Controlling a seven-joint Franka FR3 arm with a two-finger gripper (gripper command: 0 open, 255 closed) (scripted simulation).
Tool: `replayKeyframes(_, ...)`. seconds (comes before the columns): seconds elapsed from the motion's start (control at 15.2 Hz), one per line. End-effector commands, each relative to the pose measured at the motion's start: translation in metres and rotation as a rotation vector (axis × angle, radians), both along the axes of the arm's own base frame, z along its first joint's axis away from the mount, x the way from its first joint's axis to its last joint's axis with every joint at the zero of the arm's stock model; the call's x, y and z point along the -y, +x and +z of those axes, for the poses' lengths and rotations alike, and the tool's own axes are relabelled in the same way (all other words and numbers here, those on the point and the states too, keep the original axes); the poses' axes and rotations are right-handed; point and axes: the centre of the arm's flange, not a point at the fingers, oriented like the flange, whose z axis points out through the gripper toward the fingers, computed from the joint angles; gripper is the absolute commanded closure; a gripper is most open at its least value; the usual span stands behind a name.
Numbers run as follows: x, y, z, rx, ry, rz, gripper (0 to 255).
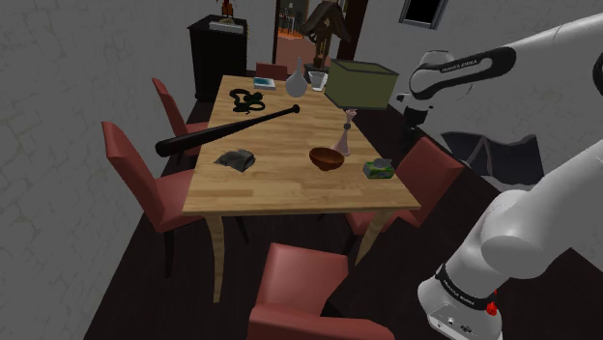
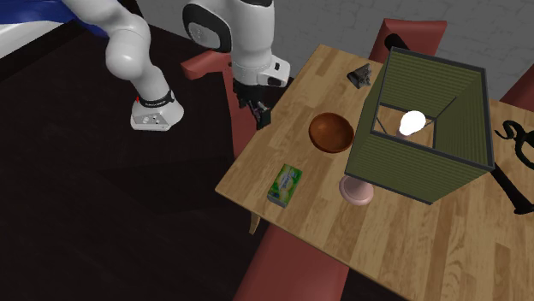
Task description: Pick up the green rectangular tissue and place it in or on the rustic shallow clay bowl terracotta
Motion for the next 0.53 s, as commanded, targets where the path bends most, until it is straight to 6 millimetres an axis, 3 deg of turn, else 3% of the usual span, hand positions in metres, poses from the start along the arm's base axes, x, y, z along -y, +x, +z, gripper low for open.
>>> replayKeyframes(0.0,0.019,0.010,-0.015,0.003,0.013,0.034,0)
replayKeyframes(0.46,0.086,0.052,-0.070,0.013,0.062,0.135,0)
